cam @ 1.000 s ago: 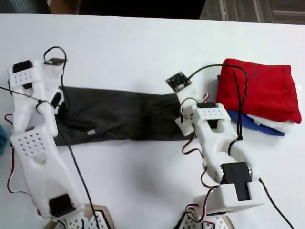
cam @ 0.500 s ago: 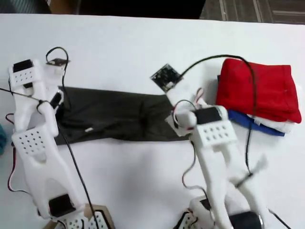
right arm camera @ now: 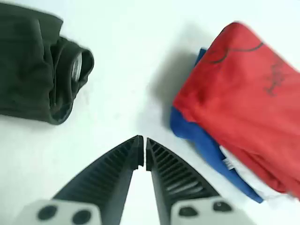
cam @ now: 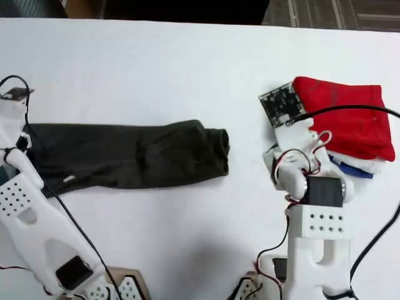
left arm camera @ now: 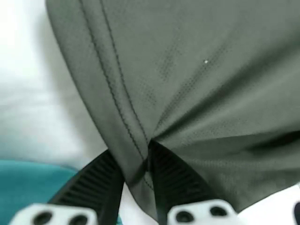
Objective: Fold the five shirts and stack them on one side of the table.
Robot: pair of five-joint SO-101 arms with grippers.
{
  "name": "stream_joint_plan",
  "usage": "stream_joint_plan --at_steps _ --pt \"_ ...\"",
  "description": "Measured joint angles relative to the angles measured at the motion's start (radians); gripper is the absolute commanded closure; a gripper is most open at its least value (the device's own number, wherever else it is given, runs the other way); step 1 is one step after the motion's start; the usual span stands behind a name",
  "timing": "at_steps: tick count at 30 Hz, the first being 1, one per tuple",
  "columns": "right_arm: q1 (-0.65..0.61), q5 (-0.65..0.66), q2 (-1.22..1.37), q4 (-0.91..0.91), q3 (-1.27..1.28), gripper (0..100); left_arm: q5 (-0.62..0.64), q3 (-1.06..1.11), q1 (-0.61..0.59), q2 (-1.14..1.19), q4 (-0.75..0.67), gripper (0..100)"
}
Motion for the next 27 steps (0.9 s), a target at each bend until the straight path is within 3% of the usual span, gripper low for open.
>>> stream_joint_plan --at_steps 4,9,20,27 --pt "0.006 0.000 -0.003 -0.103 0.181 97.6 0.000 0.023 0.018 -0.020 0.000 97" --pt "0.005 0.000 -0.003 -0.301 0.413 97.6 0.077 0.183 0.152 -0.186 0.000 97" --pt "0.061 -0.017 -0.003 -0.459 0.628 97.6 0.371 0.568 0.660 -0.806 0.000 97" --pt "0.140 -0.068 -0.003 -0.485 0.658 97.6 0.462 0.594 0.982 -0.914 0.000 97"
